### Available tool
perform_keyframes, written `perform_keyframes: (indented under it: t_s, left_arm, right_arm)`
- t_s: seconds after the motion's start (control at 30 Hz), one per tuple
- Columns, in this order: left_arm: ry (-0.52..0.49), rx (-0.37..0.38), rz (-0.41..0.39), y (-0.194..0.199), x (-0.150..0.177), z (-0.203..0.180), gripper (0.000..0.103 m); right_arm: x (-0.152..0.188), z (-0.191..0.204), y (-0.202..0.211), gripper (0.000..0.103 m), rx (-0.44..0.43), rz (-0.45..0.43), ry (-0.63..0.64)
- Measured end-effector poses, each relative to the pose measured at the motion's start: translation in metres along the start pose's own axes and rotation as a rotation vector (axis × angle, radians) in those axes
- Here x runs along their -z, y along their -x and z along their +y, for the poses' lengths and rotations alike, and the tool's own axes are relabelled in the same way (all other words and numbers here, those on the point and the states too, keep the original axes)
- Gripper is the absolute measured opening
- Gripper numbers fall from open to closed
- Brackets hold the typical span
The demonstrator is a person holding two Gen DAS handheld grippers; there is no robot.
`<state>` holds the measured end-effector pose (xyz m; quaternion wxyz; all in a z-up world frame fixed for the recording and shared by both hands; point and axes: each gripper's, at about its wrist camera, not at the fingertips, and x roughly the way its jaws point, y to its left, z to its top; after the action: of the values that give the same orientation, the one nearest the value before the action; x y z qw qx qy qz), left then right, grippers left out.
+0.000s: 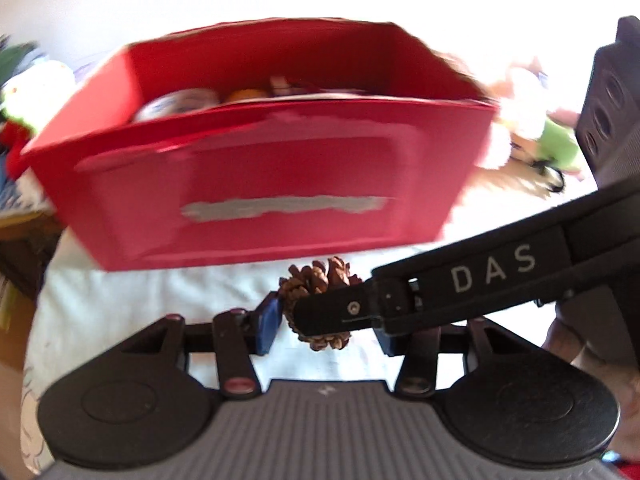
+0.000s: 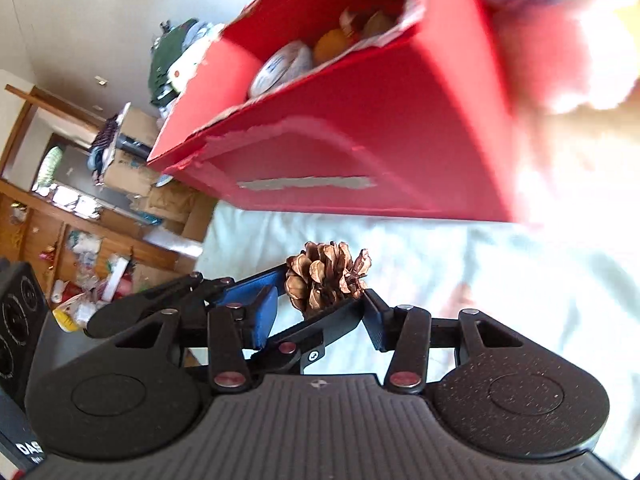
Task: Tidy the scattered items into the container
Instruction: 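Close the right gripper on the brown pine cone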
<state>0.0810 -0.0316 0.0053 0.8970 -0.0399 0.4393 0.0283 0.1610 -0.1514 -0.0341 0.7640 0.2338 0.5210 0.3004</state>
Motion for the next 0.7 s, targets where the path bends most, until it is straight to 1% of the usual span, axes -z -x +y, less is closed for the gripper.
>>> perform_keyframes:
  t_s: [0.1,0.17,0.3,0.4,0.47,0.57,0.7]
  left_arm:
    - [-0.058,0.072,0.008,0.0,-0.008,-0.022,0.049]
    - [-0.097,0.109,-0.003,0.001,-0.016,-0.036,0.049]
    - [-0.143,0.179,-0.042,0.01,-0.035,-0.059,0.049]
    - [-0.194,0.216,-0.097,0.023,-0.053,-0.077,0.049]
    - [-0.229,0.23,-0.142,0.033,-0.066,-0.087,0.049]
    - [-0.267,0.235,-0.204,0.045,-0.091,-0.095,0.049]
    - [-0.294,0.203,-0.26,0.058,-0.123,-0.083,0.049]
  right_arm:
    - [0.006,-0.005,0.027,0.049,0.055,-0.045,-0.006]
    - [0.008,-0.007,0.043,0.049,0.083,-0.083,-0.019]
    - [0.009,-0.007,0.082,0.049,0.131,-0.179,-0.029]
    - [0.005,-0.003,0.112,0.05,0.154,-0.263,-0.018]
    - [-0.001,0.002,0.127,0.05,0.164,-0.313,-0.002]
    - [-0.019,0.016,0.138,0.05,0.168,-0.369,0.032]
    - [-0.055,0.04,0.127,0.049,0.148,-0.406,0.09]
